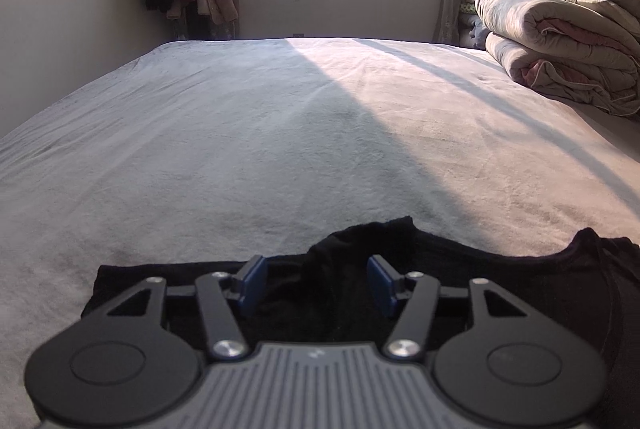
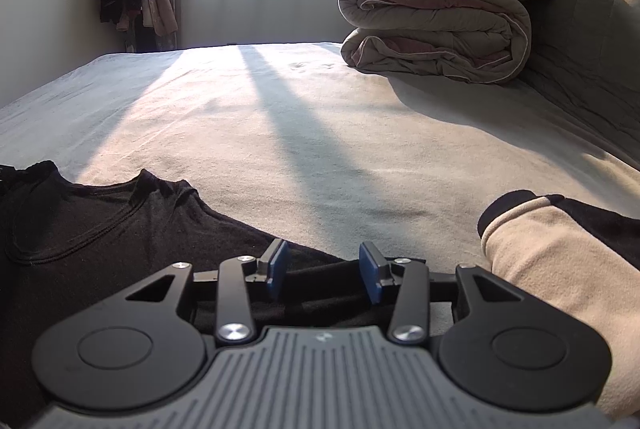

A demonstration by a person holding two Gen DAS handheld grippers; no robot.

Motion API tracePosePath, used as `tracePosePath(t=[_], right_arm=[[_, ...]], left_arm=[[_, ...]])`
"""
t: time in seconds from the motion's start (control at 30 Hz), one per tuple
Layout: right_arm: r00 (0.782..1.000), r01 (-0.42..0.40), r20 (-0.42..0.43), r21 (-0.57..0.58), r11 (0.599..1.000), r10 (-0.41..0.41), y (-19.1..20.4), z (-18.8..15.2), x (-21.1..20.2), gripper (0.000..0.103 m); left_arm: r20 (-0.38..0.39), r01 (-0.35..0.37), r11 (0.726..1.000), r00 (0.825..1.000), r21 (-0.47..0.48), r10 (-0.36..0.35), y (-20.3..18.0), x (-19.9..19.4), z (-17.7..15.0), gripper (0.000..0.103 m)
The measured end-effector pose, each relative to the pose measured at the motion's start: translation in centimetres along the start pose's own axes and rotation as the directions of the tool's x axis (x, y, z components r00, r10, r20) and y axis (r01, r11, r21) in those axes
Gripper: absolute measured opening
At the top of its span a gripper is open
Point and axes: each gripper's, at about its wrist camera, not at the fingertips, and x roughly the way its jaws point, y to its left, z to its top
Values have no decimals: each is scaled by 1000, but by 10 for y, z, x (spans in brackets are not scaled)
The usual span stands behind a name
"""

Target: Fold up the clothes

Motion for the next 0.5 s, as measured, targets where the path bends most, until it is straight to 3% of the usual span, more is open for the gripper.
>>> tracePosePath(t=[0.23,0.37,0.5], right_arm=[[998,-67,19,75,995,66,3,8,-8,47],[995,-93,31,137,986,90,7,15,-21,47],[986,-164,19,200,966,164,22,32,-29,47]], left_arm=[[-36,-108,985,994,-133,104,76,-24,-17,72],[-70,-147,967,988,-209,135,123,-23,-27,71],[-87,-153,945,987,-288,134,156,-12,-33,63]])
